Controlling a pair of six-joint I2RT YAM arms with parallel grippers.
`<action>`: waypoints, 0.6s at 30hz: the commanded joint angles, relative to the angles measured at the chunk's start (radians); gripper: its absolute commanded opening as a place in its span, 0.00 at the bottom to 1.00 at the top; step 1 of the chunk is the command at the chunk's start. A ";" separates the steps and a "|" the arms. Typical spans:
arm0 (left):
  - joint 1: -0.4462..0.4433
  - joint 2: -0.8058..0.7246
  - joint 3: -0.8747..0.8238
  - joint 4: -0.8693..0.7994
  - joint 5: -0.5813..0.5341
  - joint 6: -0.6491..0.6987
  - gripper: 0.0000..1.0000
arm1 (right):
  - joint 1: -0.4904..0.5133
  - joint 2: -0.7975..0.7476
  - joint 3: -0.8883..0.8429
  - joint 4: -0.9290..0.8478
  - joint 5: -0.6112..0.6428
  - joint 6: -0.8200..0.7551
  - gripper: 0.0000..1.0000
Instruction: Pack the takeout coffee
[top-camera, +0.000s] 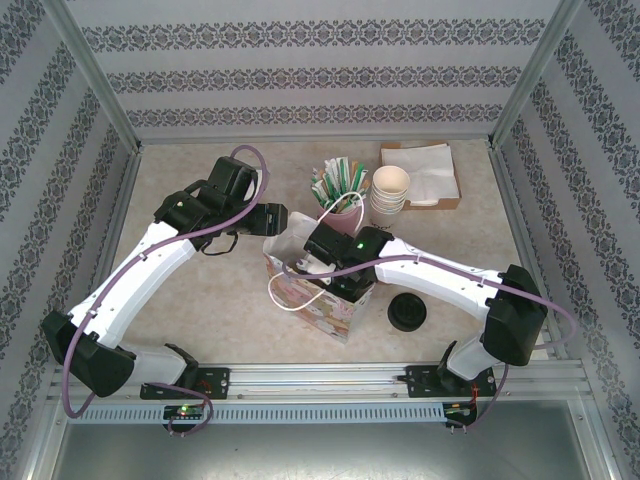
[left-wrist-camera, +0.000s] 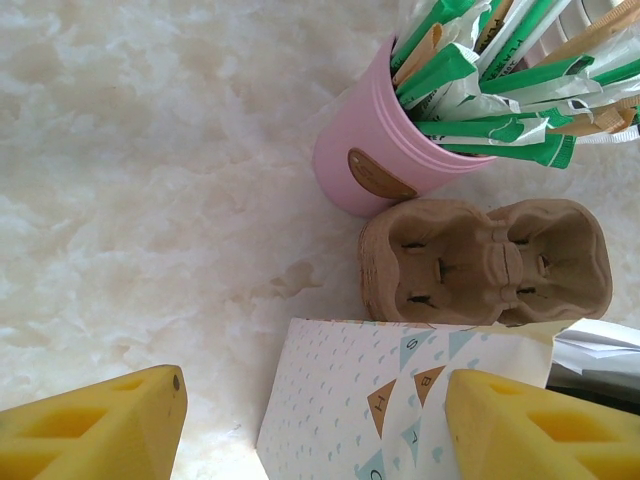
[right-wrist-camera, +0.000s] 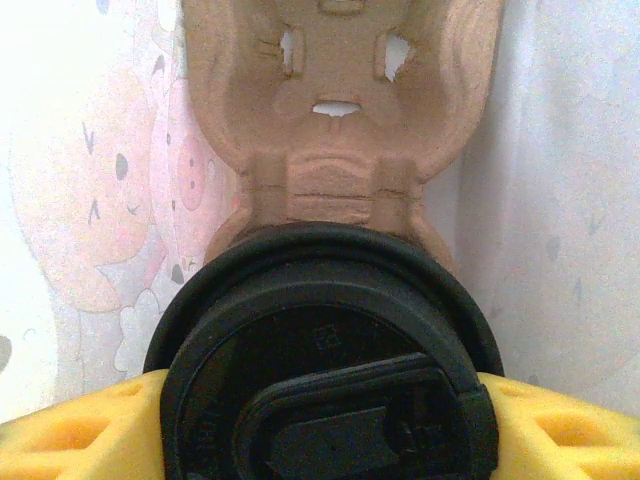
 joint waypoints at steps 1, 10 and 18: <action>-0.019 -0.004 0.008 -0.047 -0.023 -0.009 0.70 | -0.007 0.087 -0.104 -0.080 0.007 -0.020 0.68; -0.021 0.000 0.009 -0.048 -0.029 -0.010 0.70 | -0.019 0.035 -0.104 -0.052 0.014 -0.019 0.73; -0.025 0.007 0.017 -0.045 -0.027 -0.014 0.70 | -0.037 -0.022 -0.070 -0.033 0.031 -0.006 0.83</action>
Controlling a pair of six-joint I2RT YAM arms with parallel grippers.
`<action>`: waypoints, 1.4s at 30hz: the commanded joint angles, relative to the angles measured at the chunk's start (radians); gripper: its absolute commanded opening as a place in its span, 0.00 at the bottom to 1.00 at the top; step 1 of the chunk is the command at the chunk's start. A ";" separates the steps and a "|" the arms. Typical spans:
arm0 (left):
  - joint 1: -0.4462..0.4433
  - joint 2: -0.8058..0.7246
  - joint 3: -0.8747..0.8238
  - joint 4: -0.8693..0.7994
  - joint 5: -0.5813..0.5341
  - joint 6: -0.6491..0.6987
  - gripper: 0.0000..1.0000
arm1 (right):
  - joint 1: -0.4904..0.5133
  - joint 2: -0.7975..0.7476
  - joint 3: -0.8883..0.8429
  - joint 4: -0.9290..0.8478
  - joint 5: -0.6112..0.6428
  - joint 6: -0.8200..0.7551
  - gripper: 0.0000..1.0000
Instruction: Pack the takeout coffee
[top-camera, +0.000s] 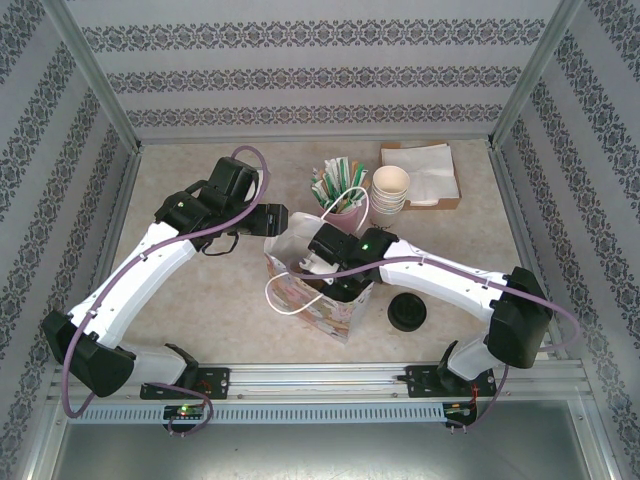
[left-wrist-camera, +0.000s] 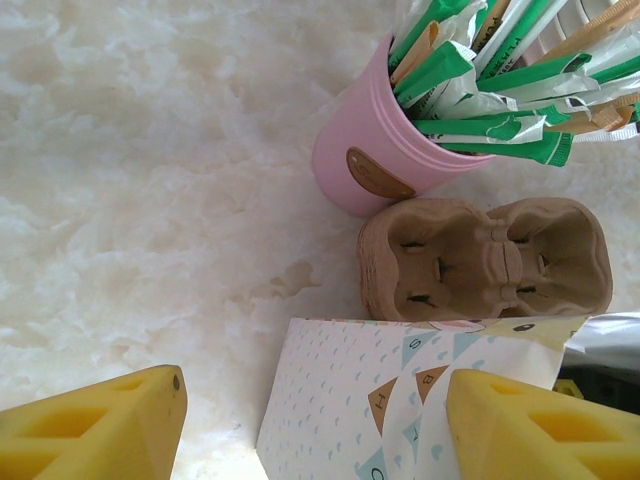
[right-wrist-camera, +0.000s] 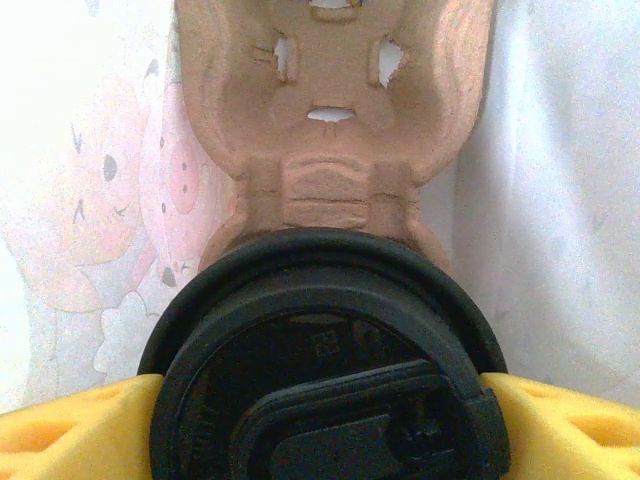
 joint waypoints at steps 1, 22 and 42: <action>-0.019 0.009 0.018 -0.046 -0.020 -0.013 0.70 | -0.017 0.011 -0.037 -0.067 0.043 0.003 0.83; -0.027 0.011 0.025 -0.049 -0.027 -0.003 0.70 | -0.027 -0.075 0.074 -0.062 0.031 0.066 0.97; -0.030 0.017 0.035 -0.052 -0.032 0.006 0.70 | -0.027 -0.110 0.173 -0.115 0.057 0.120 0.98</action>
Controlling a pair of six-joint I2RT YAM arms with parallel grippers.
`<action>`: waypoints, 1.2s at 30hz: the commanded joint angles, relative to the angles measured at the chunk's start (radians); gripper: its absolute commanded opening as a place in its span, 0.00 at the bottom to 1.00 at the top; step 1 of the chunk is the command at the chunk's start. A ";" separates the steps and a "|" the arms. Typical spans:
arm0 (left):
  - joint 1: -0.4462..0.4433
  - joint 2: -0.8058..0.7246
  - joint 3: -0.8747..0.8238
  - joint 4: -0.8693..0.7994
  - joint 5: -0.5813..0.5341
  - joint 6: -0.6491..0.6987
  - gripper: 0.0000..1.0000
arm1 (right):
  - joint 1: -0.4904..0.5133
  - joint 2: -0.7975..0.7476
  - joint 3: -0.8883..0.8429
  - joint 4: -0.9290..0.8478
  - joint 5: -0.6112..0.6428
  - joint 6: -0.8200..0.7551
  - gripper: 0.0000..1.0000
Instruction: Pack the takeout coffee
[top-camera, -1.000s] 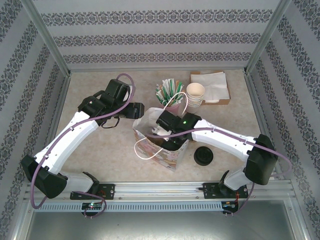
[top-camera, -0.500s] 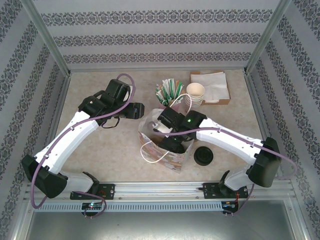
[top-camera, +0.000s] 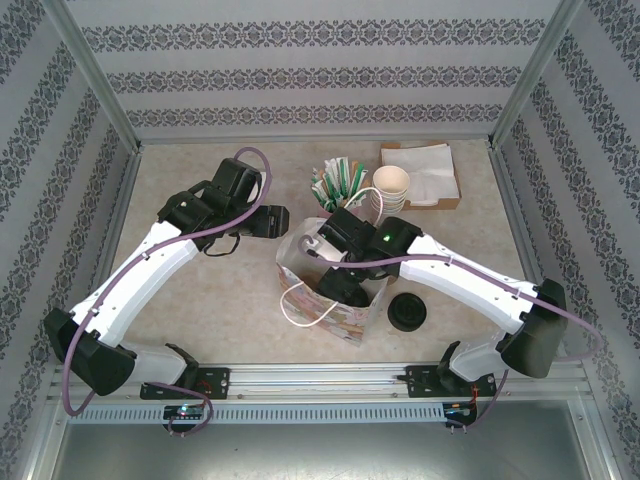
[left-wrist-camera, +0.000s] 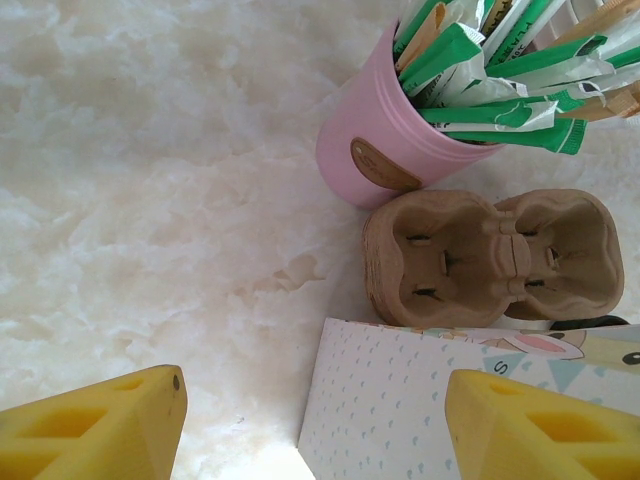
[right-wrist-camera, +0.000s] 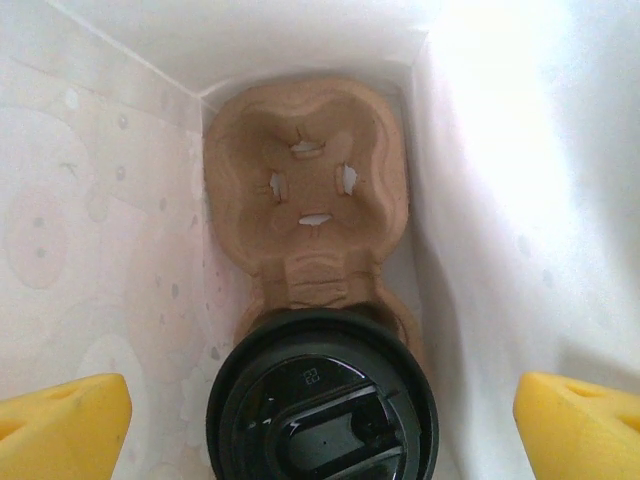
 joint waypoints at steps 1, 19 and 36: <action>-0.017 0.008 0.031 -0.039 -0.019 0.007 0.70 | -0.006 -0.024 0.051 -0.048 0.033 0.031 0.98; -0.019 0.026 0.050 -0.044 -0.026 0.015 0.70 | -0.007 -0.128 0.115 -0.076 0.020 0.098 0.97; -0.020 0.024 0.065 -0.043 -0.027 0.019 0.70 | -0.007 -0.244 0.181 -0.072 0.051 0.117 0.96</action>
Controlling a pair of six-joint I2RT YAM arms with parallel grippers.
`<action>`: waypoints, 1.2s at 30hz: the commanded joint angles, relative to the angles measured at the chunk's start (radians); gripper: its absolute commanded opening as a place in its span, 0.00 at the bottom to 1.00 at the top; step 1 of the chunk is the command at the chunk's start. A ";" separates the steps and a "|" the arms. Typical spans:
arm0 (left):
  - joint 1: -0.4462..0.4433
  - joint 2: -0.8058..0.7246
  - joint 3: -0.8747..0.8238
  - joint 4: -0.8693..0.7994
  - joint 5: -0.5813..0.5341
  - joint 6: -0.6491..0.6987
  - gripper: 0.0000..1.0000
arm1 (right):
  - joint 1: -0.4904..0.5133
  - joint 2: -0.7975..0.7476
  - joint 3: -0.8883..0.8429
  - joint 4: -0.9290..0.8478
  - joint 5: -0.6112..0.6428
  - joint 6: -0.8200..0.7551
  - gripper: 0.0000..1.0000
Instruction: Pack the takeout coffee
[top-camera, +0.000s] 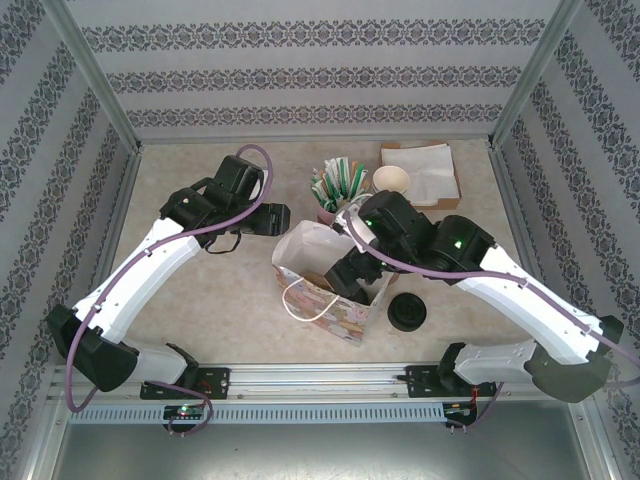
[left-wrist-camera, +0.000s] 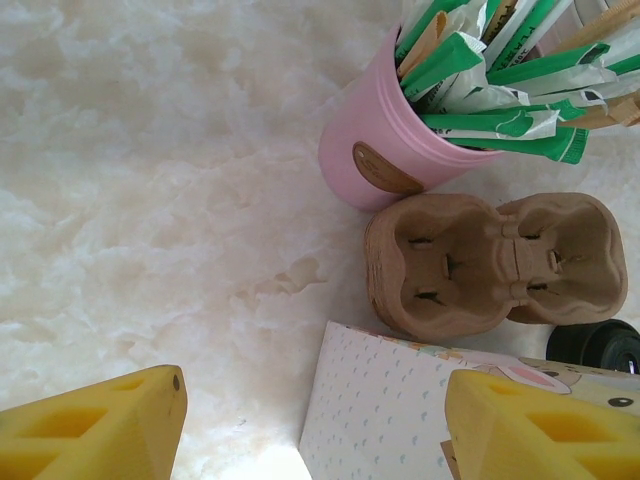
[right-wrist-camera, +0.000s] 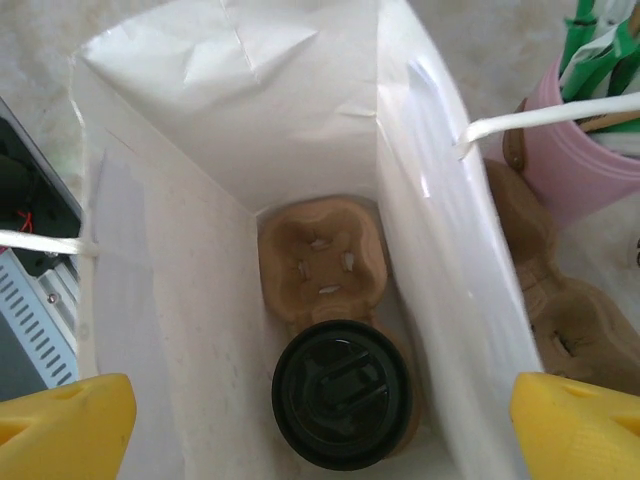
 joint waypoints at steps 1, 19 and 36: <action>-0.021 0.001 0.036 -0.026 -0.019 0.016 0.70 | -0.007 -0.036 0.033 -0.011 0.036 0.020 0.96; -0.022 -0.042 0.026 0.038 -0.050 0.001 0.70 | -0.015 -0.132 0.113 0.113 0.315 0.096 0.95; -0.024 -0.125 -0.028 0.121 -0.036 0.001 0.71 | -0.609 0.008 0.084 0.385 -0.182 0.049 0.64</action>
